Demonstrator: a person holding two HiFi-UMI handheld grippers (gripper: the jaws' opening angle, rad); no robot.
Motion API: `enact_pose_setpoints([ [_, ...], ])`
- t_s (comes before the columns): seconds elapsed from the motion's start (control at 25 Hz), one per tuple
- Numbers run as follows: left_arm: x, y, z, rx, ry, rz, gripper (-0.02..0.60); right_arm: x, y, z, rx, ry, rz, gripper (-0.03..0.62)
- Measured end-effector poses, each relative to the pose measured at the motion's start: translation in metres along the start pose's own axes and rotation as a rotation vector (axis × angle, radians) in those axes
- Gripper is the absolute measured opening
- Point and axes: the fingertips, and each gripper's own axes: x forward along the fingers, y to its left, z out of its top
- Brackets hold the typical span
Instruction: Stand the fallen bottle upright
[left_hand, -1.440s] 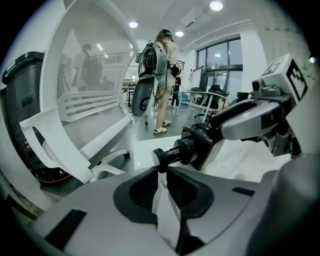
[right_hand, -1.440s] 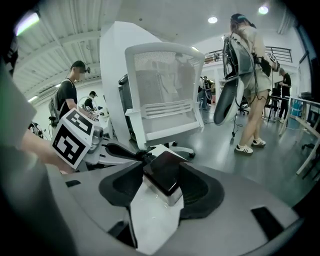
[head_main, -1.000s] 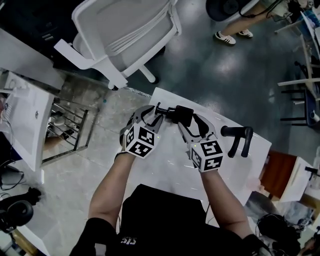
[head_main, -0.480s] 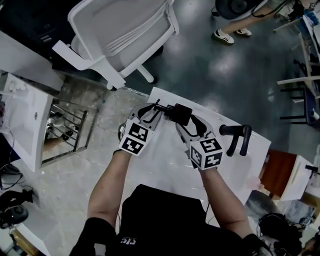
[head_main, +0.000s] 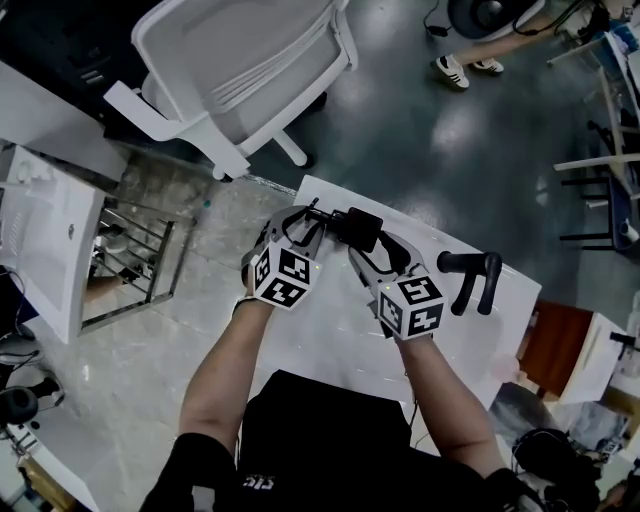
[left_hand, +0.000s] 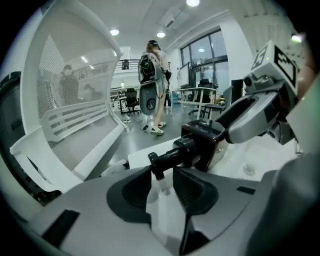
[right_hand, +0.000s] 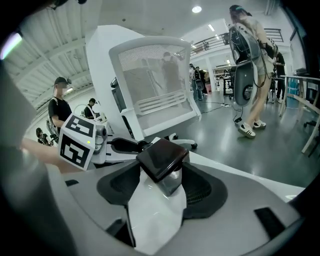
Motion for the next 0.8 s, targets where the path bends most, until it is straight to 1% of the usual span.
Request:
enact_pose_setpoints([
  [0.04, 0.0, 0.003, 0.0, -0.02, -0.007, -0.001, 0.136, 0.001, 0.0, 0.0, 0.002, 0.0, -0.002, 0.273],
  [0.12, -0.001, 0.007, 0.0, -0.044, -0.018, -0.008, 0.079, 0.001, -0.001, -0.002, 0.004, 0.002, -0.005, 0.273],
  [0.16, -0.002, 0.007, -0.001, -0.052, -0.021, -0.013, 0.072, 0.001, -0.002, -0.002, 0.004, 0.003, -0.005, 0.273],
  [0.32, -0.003, 0.007, 0.0, -0.057, -0.022, -0.009, 0.066, 0.001, -0.002, -0.003, 0.002, 0.008, -0.002, 0.272],
  [0.48, -0.005, 0.003, 0.002, -0.031, -0.021, -0.004, 0.06, -0.001, -0.005, -0.005, 0.007, 0.009, -0.004, 0.273],
  [0.8, -0.011, -0.008, 0.016, -0.023, -0.051, -0.015, 0.057, -0.01, -0.015, -0.013, 0.023, 0.015, -0.016, 0.273],
])
